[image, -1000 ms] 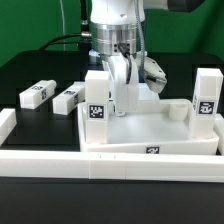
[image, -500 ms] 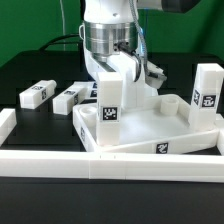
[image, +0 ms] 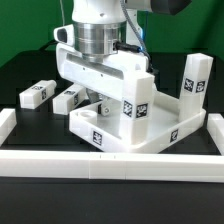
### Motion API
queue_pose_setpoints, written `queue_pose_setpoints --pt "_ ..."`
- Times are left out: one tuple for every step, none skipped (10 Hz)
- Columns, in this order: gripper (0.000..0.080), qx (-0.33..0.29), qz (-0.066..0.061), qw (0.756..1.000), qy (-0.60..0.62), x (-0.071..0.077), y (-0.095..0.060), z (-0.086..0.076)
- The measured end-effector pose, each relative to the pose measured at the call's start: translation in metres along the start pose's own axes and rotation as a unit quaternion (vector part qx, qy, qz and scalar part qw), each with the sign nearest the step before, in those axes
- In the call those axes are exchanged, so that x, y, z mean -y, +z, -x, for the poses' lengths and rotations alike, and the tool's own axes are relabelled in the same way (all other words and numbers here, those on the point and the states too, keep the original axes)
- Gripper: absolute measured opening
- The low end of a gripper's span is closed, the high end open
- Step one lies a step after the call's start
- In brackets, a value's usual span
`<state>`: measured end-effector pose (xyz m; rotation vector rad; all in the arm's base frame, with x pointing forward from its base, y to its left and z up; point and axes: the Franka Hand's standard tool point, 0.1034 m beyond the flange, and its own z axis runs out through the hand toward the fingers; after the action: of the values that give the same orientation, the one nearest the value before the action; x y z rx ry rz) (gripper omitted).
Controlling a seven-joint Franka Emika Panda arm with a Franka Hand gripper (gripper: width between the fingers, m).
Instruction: Assemble desk
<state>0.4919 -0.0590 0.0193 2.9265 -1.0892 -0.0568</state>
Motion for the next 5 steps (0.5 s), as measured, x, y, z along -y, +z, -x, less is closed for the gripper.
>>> queue_pose_setpoints --pt "0.0061 0.000 0.000 0.999 -0.035 -0.0001 0.0001 0.0000" --pt "0.0061 0.000 0.000 0.997 -0.072 -0.0005 0.0002 -0.0001" --pt "0.0061 0.000 0.001 0.994 -0.107 -0.0010 0.0005 -0.0001" --pt "0.0061 0.001 0.001 0.991 -0.131 -0.0013 0.0007 0.0000" --pt "0.0061 0.001 0.001 0.989 -0.147 -0.0015 0.0010 0.0000"
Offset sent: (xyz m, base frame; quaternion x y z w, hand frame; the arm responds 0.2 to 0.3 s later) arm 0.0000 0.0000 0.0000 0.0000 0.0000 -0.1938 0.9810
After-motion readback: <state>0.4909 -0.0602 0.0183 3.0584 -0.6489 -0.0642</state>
